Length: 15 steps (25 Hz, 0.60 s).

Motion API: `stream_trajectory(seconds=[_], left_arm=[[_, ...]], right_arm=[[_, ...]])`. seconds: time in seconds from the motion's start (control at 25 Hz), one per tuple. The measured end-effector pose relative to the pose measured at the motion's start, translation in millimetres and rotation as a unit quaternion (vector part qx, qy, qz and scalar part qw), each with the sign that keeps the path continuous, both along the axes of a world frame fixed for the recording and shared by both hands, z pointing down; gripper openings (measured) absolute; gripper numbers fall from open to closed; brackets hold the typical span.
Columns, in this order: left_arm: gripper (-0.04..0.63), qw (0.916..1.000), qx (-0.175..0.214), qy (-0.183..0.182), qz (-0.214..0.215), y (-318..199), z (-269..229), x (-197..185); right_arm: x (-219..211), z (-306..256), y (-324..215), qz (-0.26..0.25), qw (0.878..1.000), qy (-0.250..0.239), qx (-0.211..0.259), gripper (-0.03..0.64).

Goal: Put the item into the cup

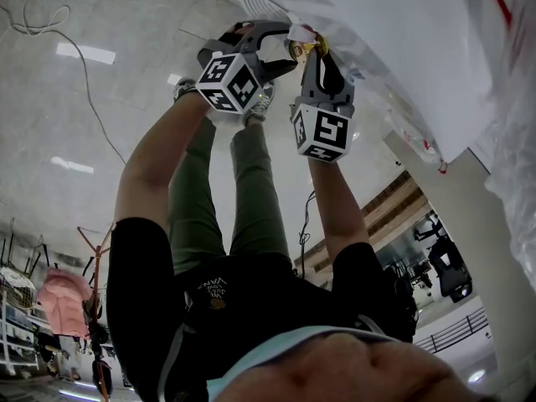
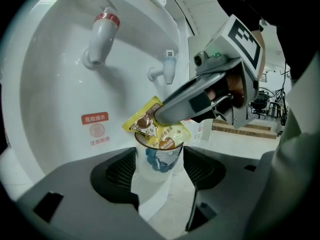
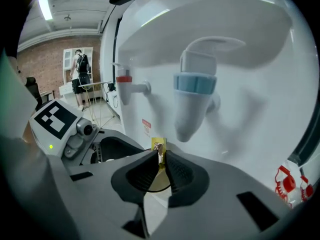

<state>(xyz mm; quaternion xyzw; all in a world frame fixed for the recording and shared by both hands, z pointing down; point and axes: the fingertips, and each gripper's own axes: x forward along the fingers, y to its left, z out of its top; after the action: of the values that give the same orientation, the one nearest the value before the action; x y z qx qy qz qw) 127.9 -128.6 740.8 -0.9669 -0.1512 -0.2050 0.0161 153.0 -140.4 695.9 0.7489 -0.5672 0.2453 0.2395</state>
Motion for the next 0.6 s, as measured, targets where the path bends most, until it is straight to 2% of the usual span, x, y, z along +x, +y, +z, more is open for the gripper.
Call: stream_trajectory(seconds=[0.32,0.6], left_arm=[[0.304,1.0,-0.001,0.0,-0.002,-1,0,-2],[0.304,1.0,-0.003,0.002,0.0,0,0,0]], right_arm=[[0,13,-2,-0.025,0.999,0.015,-0.044,0.054],[3,23,-5,-0.033,0.997,0.012,-0.062,0.054]])
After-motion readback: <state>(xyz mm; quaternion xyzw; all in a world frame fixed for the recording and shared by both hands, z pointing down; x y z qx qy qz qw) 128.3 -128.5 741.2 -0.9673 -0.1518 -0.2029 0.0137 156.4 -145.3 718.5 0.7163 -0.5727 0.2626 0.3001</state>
